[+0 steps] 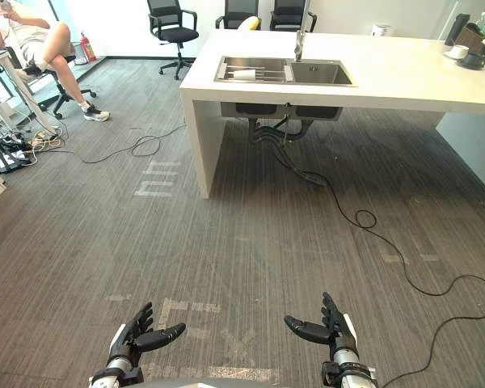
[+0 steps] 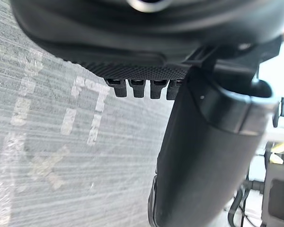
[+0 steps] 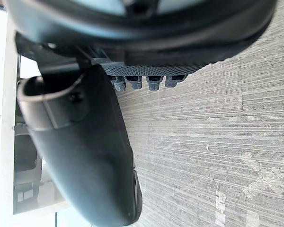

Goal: Walk over to the sink, pick up the cup, carry it to the dishwasher, place the cup inside the dishwasher, then close the dishwasher door

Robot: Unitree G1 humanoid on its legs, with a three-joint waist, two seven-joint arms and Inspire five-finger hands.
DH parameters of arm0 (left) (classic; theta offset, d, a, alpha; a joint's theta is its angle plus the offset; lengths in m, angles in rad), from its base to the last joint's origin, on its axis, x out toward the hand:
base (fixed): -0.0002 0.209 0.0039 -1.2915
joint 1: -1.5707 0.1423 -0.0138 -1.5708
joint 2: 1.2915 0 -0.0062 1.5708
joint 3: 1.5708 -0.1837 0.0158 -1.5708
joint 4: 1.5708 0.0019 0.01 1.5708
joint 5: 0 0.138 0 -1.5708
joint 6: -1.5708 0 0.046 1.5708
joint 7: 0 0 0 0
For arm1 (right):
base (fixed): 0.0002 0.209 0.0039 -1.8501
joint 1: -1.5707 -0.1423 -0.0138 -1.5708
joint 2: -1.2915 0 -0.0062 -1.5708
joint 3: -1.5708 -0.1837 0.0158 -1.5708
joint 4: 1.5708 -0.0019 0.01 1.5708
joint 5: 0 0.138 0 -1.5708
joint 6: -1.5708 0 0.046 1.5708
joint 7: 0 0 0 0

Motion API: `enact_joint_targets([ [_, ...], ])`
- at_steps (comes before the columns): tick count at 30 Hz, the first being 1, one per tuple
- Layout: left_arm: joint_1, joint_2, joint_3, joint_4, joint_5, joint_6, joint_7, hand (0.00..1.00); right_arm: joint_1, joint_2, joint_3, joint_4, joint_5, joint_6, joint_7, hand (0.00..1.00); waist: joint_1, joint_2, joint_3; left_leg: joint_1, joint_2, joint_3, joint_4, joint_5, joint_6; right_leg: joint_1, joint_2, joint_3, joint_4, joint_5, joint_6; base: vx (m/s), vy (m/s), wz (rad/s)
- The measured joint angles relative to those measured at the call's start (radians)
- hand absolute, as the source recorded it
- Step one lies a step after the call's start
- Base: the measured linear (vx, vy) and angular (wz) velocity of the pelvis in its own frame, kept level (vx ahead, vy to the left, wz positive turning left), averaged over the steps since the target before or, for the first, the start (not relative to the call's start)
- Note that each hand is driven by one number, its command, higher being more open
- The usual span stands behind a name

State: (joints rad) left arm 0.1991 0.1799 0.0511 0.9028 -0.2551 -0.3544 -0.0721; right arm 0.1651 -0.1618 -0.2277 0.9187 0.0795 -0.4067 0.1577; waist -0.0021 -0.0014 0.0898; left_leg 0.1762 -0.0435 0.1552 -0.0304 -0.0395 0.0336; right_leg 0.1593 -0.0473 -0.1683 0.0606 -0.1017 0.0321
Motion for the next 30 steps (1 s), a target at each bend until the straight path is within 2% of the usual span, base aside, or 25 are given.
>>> enact_joint_targets([
  [6,0.017,0.000,0.030,-0.001,-0.001,0.001,-0.022,1.00,0.000,-0.031,-0.006,-0.001,0.006,0.000,0.024,1.00,-0.008,0.001,0.002,-0.003,-0.001,-0.005,-0.002,0.005,0.004,-0.002,-0.001,-0.002,0.000,0.000,0.000,-0.03,-0.009,0.02],
  [30,0.035,-0.034,0.037,0.003,-0.001,0.000,-0.067,1.00,0.002,-0.004,-0.030,-0.004,0.006,0.000,0.028,1.00,-0.014,0.008,0.007,-0.001,0.001,0.001,0.001,0.000,-0.004,0.003,0.001,0.002,-0.007,0.000,-0.001,0.00,0.000,0.00],
])
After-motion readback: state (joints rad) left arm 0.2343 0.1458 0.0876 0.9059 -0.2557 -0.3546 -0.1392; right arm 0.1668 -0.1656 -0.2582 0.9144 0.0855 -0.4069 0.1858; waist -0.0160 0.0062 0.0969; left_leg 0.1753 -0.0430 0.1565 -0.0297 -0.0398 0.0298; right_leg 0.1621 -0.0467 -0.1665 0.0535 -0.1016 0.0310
